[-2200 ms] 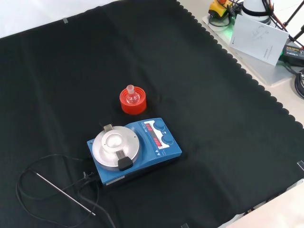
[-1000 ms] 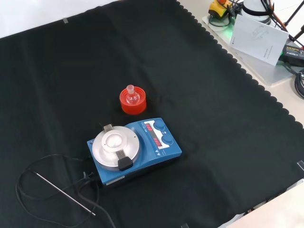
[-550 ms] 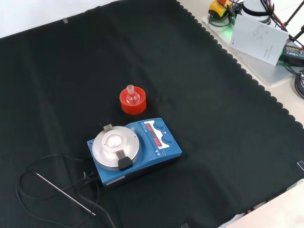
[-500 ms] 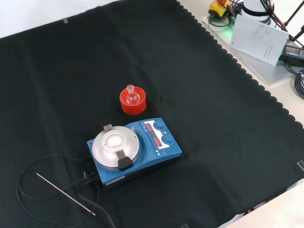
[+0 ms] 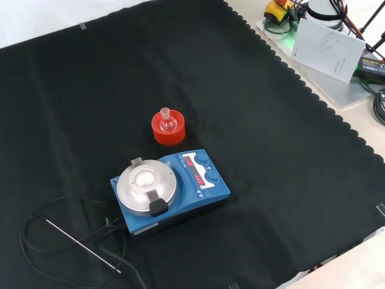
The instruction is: Pick up the round-bottom flask.
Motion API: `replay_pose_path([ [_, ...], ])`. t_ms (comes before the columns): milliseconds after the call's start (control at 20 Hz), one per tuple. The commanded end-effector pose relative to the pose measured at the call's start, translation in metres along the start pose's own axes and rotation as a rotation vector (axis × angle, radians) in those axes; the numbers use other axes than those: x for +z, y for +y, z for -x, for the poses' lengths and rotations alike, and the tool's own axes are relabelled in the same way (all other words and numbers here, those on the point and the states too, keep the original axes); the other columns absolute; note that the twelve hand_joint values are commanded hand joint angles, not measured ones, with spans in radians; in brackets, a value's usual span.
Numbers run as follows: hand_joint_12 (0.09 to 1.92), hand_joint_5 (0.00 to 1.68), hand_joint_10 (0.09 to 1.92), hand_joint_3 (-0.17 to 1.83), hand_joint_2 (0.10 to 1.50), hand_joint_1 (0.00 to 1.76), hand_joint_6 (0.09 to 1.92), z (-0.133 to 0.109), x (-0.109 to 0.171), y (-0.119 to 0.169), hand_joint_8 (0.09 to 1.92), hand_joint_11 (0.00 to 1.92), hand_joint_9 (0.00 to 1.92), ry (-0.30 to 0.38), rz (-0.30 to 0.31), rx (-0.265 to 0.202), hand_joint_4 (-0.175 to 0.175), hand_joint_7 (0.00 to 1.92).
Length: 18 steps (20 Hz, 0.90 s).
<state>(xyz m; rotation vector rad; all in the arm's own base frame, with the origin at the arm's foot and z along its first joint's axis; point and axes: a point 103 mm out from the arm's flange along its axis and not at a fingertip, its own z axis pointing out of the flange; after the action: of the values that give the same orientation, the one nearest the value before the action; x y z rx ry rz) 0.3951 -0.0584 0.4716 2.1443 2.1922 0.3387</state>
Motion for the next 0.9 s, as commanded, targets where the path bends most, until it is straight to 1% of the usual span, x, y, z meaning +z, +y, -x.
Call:
replay_pose_path([
  [50, 1.49, 0.29, 0.94, 0.83, 0.43, 0.83, 0.58, -0.016, 0.005, 0.015, 0.88, 0.13, 0.43, 0.012, 0.038, 0.0, -0.147, 0.41],
  [100, 1.49, 0.29, 0.94, 0.83, 0.43, 0.83, 0.61, -0.019, 0.006, 0.018, 0.89, 0.13, 0.43, -0.009, 0.041, 0.015, -0.148, 0.41],
  [200, 1.49, 0.28, 0.94, 0.83, 0.43, 0.82, 0.65, -0.026, 0.008, 0.021, 0.89, 0.12, 0.43, -0.001, 0.053, 0.005, -0.149, 0.42],
  [350, 1.5, 0.27, 0.94, 0.83, 0.42, 0.82, 0.67, -0.035, 0.014, 0.027, 0.89, 0.08, 0.43, 0.028, 0.057, 0.006, -0.148, 0.42],
  [400, 1.51, 0.27, 0.94, 0.83, 0.42, 0.82, 0.68, -0.036, 0.016, 0.029, 0.89, 0.07, 0.43, 0.041, 0.053, 0.0, -0.148, 0.42],
  [650, 1.52, 0.27, 0.94, 0.83, 0.42, 0.82, 0.71, -0.038, 0.015, 0.037, 0.89, 0.05, 0.42, 0.056, 0.048, -0.035, -0.146, 0.43],
  [900, 1.53, 0.27, 0.94, 0.83, 0.42, 0.82, 0.72, -0.04, 0.018, 0.04, 0.89, 0.06, 0.45, 0.081, 0.05, -0.036, -0.147, 0.44],
])
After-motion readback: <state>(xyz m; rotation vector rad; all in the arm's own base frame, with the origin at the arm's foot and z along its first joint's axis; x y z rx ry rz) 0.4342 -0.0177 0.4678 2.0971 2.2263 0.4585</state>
